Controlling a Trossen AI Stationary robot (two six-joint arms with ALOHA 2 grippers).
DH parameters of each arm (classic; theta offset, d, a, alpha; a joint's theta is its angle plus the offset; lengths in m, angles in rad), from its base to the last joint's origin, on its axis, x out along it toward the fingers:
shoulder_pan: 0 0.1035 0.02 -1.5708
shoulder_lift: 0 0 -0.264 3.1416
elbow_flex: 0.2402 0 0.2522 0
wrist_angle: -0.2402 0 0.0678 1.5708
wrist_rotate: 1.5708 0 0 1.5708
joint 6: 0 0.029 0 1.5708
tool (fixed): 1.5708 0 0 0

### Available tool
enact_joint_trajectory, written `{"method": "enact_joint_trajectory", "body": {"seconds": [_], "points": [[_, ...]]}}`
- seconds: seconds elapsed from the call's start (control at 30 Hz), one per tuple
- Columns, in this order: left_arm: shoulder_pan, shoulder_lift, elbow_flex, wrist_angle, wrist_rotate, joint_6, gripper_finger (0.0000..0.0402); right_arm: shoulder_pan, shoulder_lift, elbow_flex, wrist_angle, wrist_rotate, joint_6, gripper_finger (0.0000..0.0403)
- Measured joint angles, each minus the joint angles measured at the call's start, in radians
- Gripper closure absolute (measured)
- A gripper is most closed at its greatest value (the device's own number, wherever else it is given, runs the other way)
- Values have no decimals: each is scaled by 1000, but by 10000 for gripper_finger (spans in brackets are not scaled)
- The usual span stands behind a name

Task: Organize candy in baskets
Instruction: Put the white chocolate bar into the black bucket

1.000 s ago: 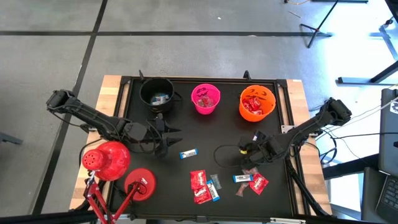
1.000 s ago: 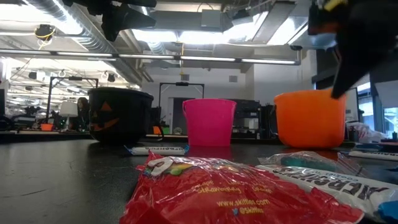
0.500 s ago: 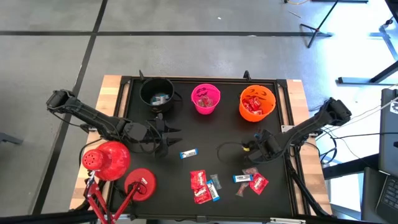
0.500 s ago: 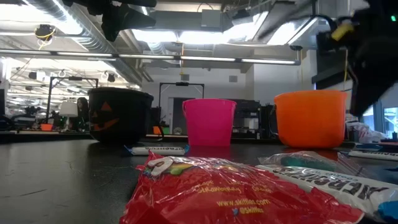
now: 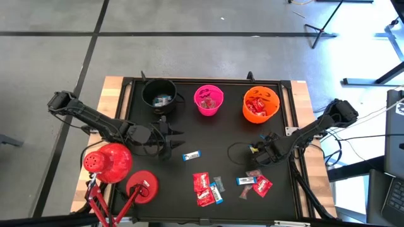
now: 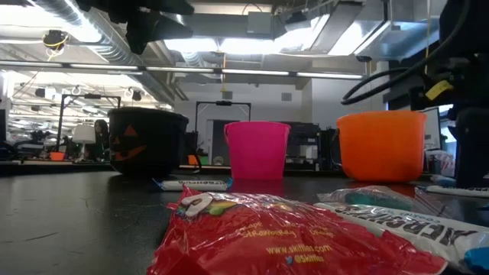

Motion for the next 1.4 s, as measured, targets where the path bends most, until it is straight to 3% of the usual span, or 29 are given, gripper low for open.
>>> {"method": "enact_joint_trajectory", "body": {"seconds": [0.13,0.37,0.43,0.73,0.97,1.17,1.4], "points": [[0,36,0,2,-1,-1,206,0,-3,-5,20,-7,-5,223],[0,71,0,5,-1,-8,206,0,-3,-5,20,-5,-35,368],[1,70,0,7,-2,-8,206,0,-3,-6,17,-3,-43,391],[2,70,0,7,-3,-7,206,0,2,108,-26,1,-86,399],[1,70,0,8,-4,-9,206,0,2,270,-30,101,-176,402],[0,70,0,9,3,-26,206,0,1,391,106,169,-341,402],[0,77,0,70,32,41,206,-5,0,436,408,128,-543,403]]}}
